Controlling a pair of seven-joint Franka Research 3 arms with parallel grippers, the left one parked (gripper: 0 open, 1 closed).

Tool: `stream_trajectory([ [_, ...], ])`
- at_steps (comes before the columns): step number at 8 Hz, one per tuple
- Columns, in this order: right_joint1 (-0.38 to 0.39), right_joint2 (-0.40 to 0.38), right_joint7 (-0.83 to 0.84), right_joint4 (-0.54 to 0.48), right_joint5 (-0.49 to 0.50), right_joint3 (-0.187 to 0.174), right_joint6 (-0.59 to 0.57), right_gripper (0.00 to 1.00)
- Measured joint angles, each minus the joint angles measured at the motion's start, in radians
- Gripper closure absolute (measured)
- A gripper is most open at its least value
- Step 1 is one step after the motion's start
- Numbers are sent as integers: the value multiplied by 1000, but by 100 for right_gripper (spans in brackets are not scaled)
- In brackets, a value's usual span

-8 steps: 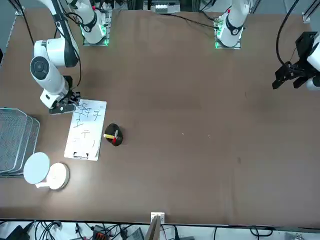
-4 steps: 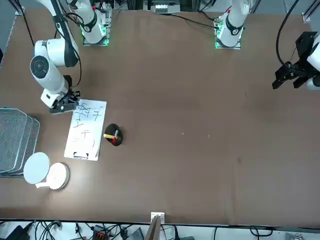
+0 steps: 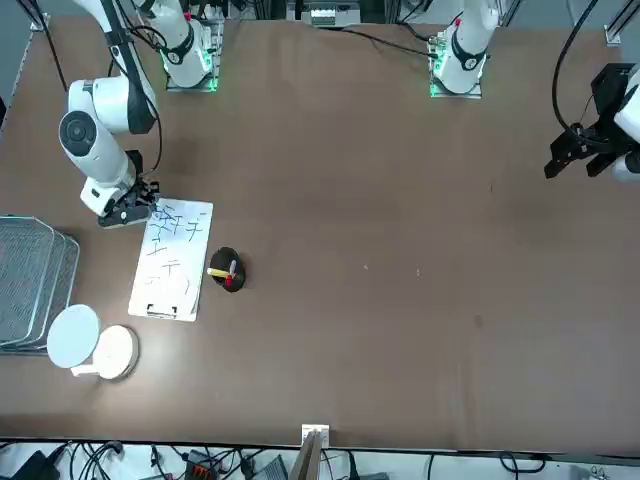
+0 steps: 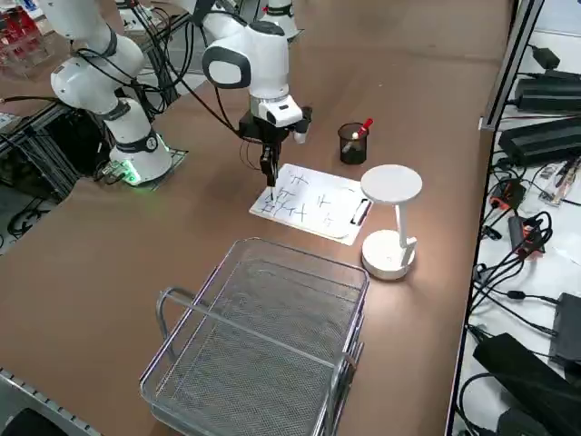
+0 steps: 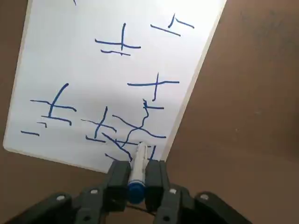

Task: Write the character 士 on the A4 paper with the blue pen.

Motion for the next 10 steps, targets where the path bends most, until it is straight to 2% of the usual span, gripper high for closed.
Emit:
stream_trajectory([
  [10,0,-5,63,-7,3,4,-8,79],
])
